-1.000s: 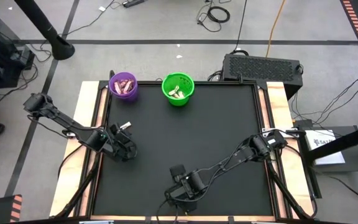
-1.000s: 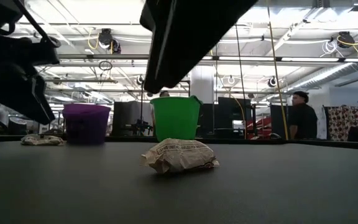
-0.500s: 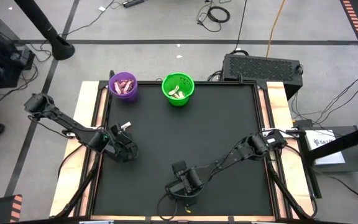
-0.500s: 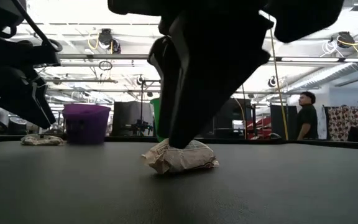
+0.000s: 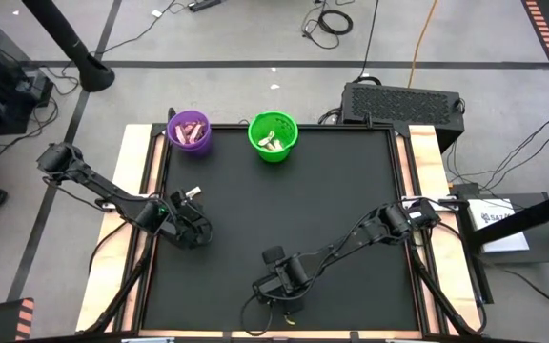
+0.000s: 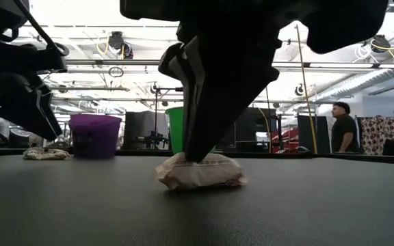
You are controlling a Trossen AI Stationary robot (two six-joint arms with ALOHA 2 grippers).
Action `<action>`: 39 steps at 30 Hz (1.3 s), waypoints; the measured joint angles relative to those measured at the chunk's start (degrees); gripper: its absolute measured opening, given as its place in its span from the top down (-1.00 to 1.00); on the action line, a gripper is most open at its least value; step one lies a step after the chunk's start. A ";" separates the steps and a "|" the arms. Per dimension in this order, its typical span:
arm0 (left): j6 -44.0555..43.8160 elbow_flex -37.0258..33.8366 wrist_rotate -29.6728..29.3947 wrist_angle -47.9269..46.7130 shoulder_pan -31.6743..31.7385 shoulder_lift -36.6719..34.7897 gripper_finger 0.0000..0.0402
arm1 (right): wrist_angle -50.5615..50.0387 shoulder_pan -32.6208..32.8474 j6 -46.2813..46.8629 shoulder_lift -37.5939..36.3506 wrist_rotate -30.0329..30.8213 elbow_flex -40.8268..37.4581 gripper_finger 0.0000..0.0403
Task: Sort candy by brand, put in halloween buckets
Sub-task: Put the white chocolate bar into the green bucket
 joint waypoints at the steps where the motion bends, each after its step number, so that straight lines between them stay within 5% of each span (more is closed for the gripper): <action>1: 0.00 0.00 -0.07 0.10 0.00 0.00 -0.41 | -0.02 0.00 -0.34 -0.06 0.05 0.00 0.92; 7: 0.04 0.00 -0.11 0.69 0.00 0.00 -0.41 | -4.69 -0.12 -1.74 -1.36 1.39 3.81 0.98; 12: 0.07 0.00 -0.11 0.95 0.00 0.00 -0.41 | -11.60 -0.60 -4.14 -1.57 9.81 10.10 0.99; 19: 0.21 0.00 -0.11 0.91 0.00 0.00 -0.41 | -10.47 -2.86 3.30 -0.61 -0.16 10.51 0.94; 33: 1.46 0.00 -0.01 2.25 0.00 -0.02 -0.41 | -10.13 -0.76 9.16 0.74 -1.30 8.28 0.04; 39: 1.55 0.00 0.16 2.29 0.00 0.00 -0.41 | -7.39 -0.93 9.03 0.92 -1.34 2.58 -0.15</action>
